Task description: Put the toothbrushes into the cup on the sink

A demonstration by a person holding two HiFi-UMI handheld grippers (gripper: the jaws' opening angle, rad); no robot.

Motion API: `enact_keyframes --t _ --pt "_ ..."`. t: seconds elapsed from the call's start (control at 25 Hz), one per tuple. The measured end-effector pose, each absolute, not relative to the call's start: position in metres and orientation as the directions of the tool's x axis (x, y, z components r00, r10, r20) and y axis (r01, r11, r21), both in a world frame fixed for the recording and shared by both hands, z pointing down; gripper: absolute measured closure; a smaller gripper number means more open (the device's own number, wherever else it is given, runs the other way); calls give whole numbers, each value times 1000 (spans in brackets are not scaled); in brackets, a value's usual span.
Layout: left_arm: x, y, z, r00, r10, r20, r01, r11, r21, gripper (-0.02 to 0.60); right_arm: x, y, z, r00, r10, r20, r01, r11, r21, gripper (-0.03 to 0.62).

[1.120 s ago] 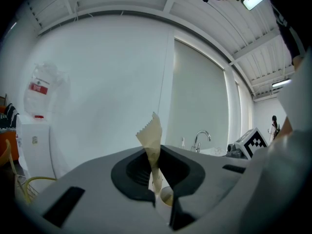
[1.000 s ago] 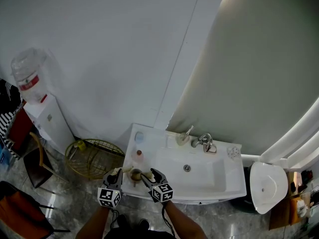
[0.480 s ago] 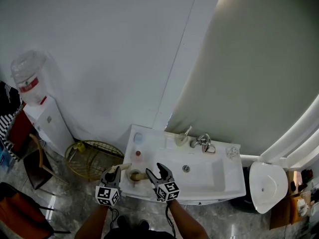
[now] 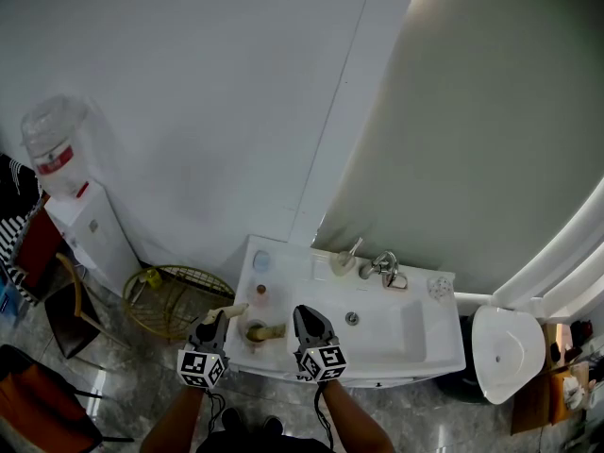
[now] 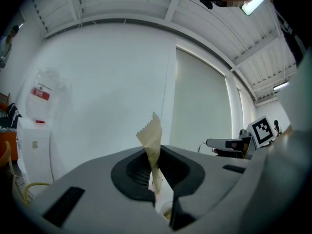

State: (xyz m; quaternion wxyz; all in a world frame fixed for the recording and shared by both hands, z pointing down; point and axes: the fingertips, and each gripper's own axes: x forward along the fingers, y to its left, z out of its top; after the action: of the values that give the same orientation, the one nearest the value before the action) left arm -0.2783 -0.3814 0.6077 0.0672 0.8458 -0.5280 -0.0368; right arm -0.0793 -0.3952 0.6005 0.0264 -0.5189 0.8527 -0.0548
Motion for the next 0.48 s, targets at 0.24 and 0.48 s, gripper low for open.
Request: enact_keyframes --t 0.24,0.48 --pt "-275 -379 595 444 -896 -17 -886 -442 139 537 -74 -391 583 -453 -891 -36 -880 453 -145 566" --pt "-276 -369 586 441 -896 -41 -885 -442 146 537 -73 -385 574 -457 -888 -54 -876 460 -148 566"
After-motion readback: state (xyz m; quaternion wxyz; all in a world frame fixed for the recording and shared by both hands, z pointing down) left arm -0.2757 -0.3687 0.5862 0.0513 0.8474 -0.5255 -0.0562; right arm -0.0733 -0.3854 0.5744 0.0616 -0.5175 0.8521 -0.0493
